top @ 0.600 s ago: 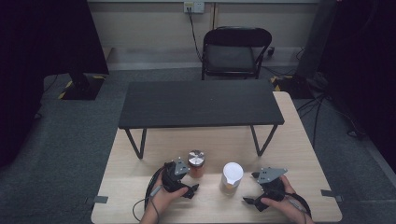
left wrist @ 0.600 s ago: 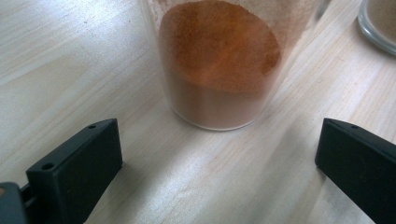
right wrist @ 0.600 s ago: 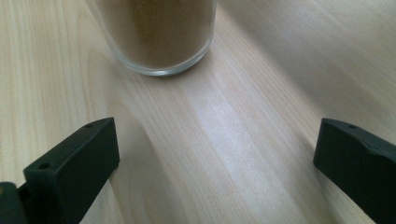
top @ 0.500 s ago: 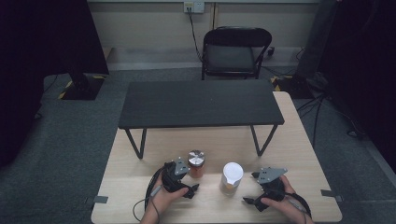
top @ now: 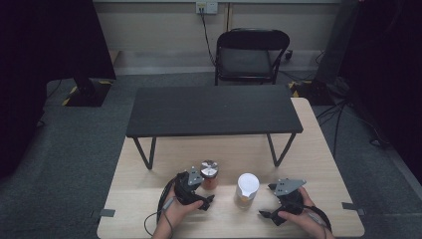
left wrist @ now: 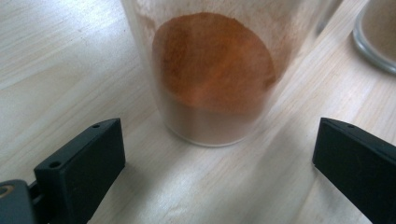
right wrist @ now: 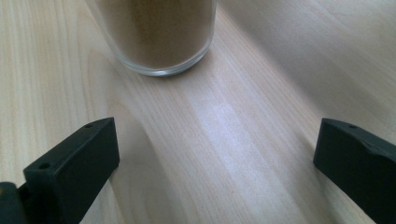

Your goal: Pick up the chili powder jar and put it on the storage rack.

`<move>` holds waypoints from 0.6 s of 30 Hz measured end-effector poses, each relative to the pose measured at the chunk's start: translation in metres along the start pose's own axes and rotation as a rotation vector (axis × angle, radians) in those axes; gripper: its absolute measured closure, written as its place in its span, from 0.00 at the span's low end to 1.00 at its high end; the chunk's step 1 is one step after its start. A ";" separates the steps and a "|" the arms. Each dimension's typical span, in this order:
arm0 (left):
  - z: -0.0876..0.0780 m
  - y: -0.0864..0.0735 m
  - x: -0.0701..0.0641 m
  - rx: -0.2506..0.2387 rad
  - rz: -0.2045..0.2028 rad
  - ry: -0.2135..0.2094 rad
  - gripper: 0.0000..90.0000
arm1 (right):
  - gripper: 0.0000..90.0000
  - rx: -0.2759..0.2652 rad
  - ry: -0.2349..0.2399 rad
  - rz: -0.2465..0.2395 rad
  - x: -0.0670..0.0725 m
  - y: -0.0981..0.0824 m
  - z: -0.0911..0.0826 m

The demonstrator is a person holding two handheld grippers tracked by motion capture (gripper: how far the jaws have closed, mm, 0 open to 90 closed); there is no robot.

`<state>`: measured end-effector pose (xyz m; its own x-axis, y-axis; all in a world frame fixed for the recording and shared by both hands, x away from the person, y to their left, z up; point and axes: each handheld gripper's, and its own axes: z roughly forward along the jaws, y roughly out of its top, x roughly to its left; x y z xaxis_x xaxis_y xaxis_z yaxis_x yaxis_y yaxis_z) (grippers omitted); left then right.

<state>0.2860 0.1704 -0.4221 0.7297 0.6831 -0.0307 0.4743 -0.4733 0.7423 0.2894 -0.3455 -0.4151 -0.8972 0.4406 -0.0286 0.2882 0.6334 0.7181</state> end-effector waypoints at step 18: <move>0.000 -0.002 0.001 -0.064 -0.034 0.006 0.04 | 0.00 0.000 0.000 0.000 0.000 0.000 0.000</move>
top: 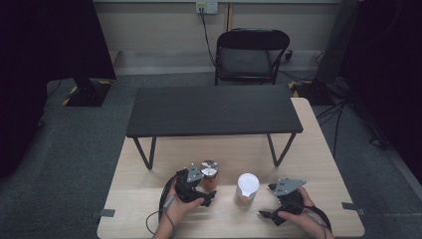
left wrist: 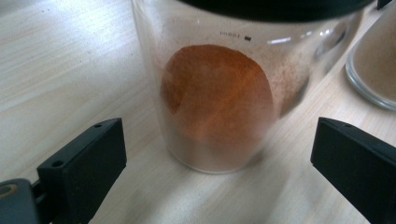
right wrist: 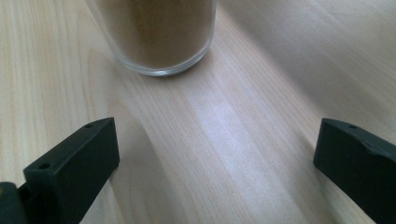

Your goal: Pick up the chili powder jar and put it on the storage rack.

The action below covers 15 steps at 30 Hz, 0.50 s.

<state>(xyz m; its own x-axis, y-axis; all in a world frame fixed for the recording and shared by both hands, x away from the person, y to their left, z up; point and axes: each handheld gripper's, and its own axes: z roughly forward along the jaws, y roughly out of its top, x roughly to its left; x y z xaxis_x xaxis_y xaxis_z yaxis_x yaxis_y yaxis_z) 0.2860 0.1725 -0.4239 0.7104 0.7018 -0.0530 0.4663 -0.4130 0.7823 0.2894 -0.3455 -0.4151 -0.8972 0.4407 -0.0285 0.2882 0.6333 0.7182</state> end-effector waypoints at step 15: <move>0.007 -0.002 -0.007 -0.059 0.012 0.017 0.18 | 0.00 0.000 0.000 0.000 0.000 0.000 0.000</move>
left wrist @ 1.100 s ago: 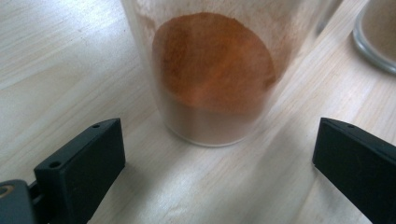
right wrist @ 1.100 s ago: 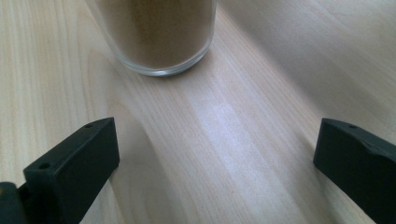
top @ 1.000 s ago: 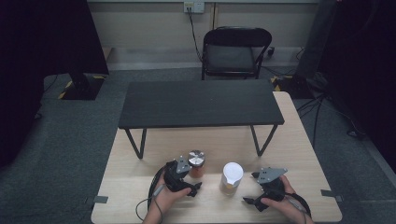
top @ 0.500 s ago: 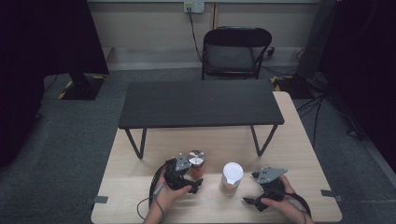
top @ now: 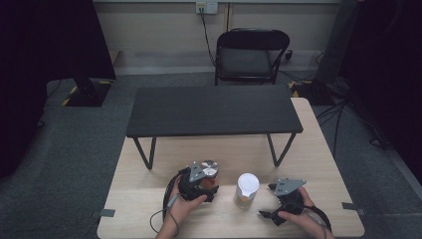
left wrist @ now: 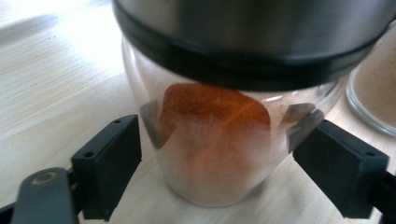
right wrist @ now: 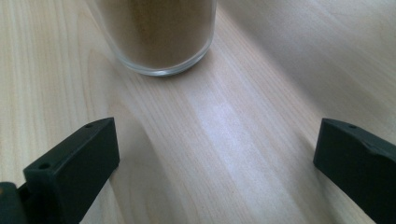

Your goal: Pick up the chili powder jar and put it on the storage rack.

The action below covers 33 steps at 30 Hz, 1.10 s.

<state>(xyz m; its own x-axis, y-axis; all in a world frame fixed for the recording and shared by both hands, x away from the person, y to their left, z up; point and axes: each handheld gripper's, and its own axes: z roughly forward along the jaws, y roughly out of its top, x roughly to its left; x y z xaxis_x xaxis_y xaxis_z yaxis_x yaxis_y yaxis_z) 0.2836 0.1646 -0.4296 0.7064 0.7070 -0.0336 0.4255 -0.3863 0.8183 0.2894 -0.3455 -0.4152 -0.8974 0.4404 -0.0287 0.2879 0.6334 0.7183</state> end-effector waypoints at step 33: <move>-0.001 -0.004 0.000 -0.036 0.037 0.011 0.34 | 0.00 0.000 0.000 0.000 0.000 0.000 0.000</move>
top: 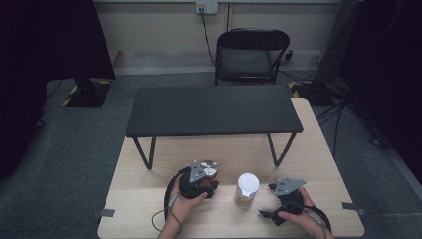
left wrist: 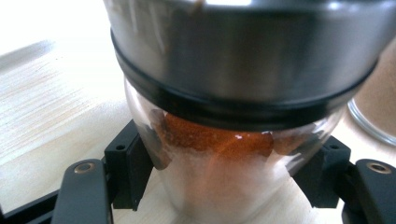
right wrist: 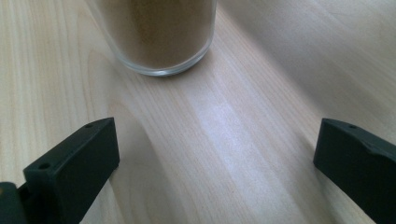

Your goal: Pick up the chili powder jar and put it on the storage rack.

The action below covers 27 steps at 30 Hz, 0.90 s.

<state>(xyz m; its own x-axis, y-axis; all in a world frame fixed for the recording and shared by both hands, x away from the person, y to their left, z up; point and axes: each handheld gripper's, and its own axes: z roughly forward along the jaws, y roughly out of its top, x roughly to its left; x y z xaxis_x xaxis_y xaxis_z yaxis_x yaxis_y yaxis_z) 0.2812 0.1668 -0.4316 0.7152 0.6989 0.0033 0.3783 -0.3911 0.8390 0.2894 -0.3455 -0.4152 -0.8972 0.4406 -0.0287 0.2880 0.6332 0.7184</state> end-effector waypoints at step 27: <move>-0.061 0.017 0.019 0.005 -0.005 -0.057 0.34 | 0.00 0.000 0.000 0.000 0.000 0.000 0.000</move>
<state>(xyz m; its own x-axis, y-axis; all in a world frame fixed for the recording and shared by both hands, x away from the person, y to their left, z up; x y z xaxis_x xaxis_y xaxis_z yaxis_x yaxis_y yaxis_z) 0.2656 0.2099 -0.3843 0.7452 0.6661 -0.0322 0.3853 -0.3907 0.8360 0.2893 -0.3455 -0.4152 -0.8971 0.4408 -0.0286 0.2882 0.6331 0.7184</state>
